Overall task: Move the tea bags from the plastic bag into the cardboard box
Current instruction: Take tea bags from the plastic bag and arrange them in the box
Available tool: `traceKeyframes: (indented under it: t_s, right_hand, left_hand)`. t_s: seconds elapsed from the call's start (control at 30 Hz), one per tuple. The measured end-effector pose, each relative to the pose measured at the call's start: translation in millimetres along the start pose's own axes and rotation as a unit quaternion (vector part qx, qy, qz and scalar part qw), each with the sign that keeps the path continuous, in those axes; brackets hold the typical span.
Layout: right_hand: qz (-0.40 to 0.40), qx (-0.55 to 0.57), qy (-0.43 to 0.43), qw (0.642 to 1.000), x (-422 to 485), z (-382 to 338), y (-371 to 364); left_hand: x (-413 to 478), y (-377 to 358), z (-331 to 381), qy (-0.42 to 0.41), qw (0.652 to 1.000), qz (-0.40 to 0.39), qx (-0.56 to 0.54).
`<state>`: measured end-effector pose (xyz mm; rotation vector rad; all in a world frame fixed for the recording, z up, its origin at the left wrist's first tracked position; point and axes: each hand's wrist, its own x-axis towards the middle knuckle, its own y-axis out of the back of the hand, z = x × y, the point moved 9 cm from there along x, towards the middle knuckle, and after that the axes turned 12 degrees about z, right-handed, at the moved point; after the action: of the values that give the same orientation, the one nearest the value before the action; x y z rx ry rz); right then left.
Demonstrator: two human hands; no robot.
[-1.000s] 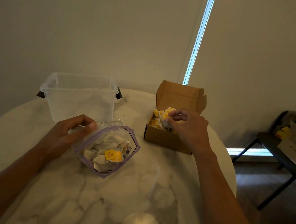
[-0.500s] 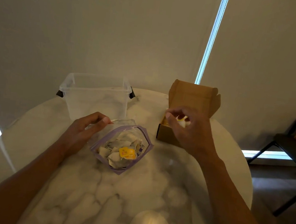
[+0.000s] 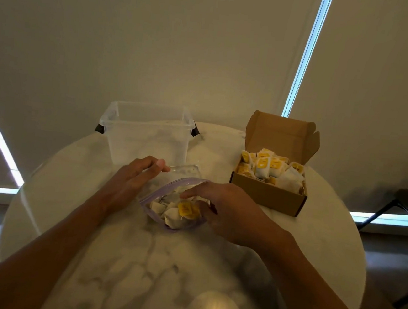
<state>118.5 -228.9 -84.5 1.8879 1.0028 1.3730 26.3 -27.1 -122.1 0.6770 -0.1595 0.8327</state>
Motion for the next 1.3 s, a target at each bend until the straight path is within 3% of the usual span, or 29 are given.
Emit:
traceKeyframes:
  t_s: [0.17, 0.53, 0.87, 1.0, 1.13, 1.3]
  right_hand:
    - [-0.067, -0.028, 0.032, 0.997, -3.1, -7.0, -9.1]
    - [0.036, 0.054, 0.015, 0.998, 0.1, 1.0, 13.2]
    - [0.102, 0.226, -0.129, 0.96, -7.6, 27.9, 41.2]
    - [0.151, 0.304, -0.143, 0.93, -4.5, 30.9, 55.8]
    - [0.219, 0.402, -0.201, 0.866, -10.3, 44.2, 69.7]
    - [0.299, 0.438, -0.289, 0.797, -18.2, 73.9, 73.8]
  left_hand:
    - [-1.3, -1.9, -1.3, 0.01, 1.0, -0.011, -0.004]
    - [-0.3, -2.3, -3.9, 0.025, 1.0, -0.004, -0.009]
    - [0.6, -2.9, -7.2, 0.034, 0.999, -0.001, -0.003]
    - [0.0, -1.2, -5.7, 0.034, 0.999, 0.003, -0.003]
    - [0.6, -2.8, -4.9, 0.021, 1.0, -0.007, 0.003]
    - [0.3, -3.9, -4.2, 0.028, 1.0, -0.007, -0.004]
